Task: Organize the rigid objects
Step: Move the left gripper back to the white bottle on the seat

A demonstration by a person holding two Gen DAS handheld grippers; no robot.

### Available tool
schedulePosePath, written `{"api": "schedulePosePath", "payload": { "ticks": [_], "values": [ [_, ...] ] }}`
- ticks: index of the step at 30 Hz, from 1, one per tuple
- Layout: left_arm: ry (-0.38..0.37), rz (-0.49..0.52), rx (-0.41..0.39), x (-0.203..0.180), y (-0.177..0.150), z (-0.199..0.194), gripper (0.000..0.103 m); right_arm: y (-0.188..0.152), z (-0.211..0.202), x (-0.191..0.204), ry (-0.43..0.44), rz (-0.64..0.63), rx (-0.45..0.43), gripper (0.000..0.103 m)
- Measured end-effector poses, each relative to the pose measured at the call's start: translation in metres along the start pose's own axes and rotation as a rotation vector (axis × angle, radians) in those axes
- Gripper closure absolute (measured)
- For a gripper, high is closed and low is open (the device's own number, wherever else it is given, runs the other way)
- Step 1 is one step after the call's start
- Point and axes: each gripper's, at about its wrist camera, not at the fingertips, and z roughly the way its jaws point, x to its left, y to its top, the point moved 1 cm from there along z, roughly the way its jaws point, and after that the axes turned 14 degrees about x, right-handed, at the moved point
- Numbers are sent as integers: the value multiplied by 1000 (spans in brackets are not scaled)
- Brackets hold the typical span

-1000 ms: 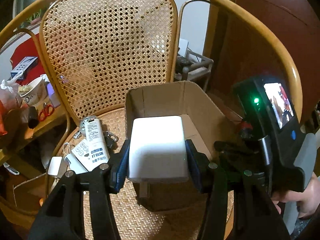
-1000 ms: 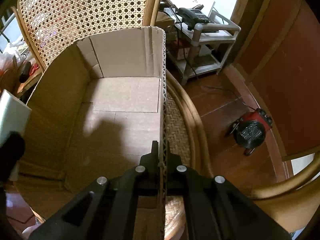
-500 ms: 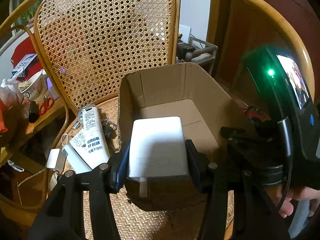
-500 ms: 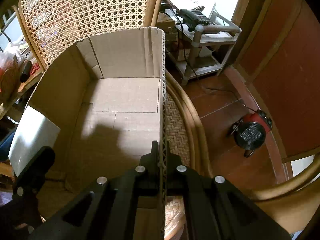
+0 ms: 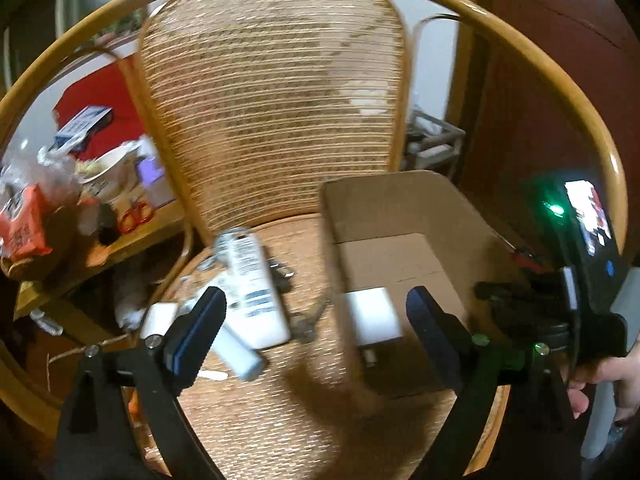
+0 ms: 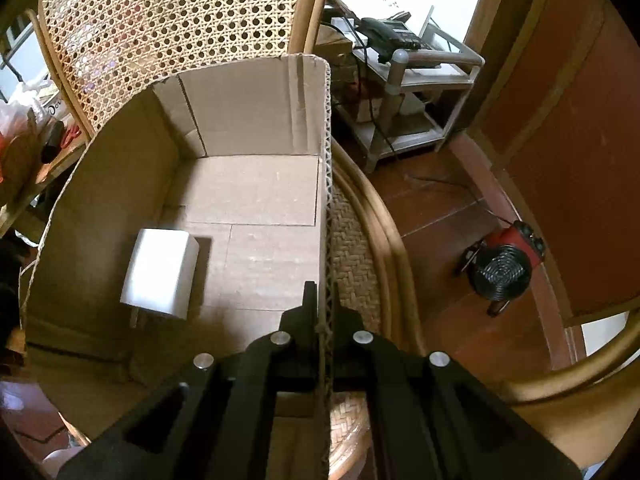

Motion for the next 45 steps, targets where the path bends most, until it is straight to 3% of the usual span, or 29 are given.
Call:
{"api": "schedulePosePath", "payload": {
  "ticks": [3, 6, 10, 13, 20, 27, 33, 38, 42, 45],
  "values": [
    [5, -48, 23, 27, -3, 2, 10, 0, 2, -2, 1, 2, -2, 98],
    [55, -113, 39, 56, -6, 5, 5, -1, 2, -3, -6, -8, -2, 98],
    [32, -209, 79, 90, -5, 19, 5, -1, 2, -3, -5, -8, 0, 98],
    [60, -256, 124, 108, -5, 38, 5, -1, 2, -3, -4, -6, 0, 98],
    [155, -212, 216, 115, -4, 79, 5, -1, 2, -4, -4, -8, 0, 98],
    [189, -209, 289, 109, -3, 111, 6, 0, 2, -5, -7, -8, 0, 98],
    [109, -304, 341, 119, -8, 127, 18, 0, 2, -5, -9, -10, -1, 98],
    [88, -233, 348, 107, -9, 132, 23, 1, 1, -7, -15, -17, -3, 98],
    [-29, -284, 365, 111, -12, 134, 38, 2, 1, -7, -14, -15, -3, 98],
    [-107, -354, 384, 120, -17, 134, 44, 2, 1, -7, -18, -16, -3, 98]
  ]
}}
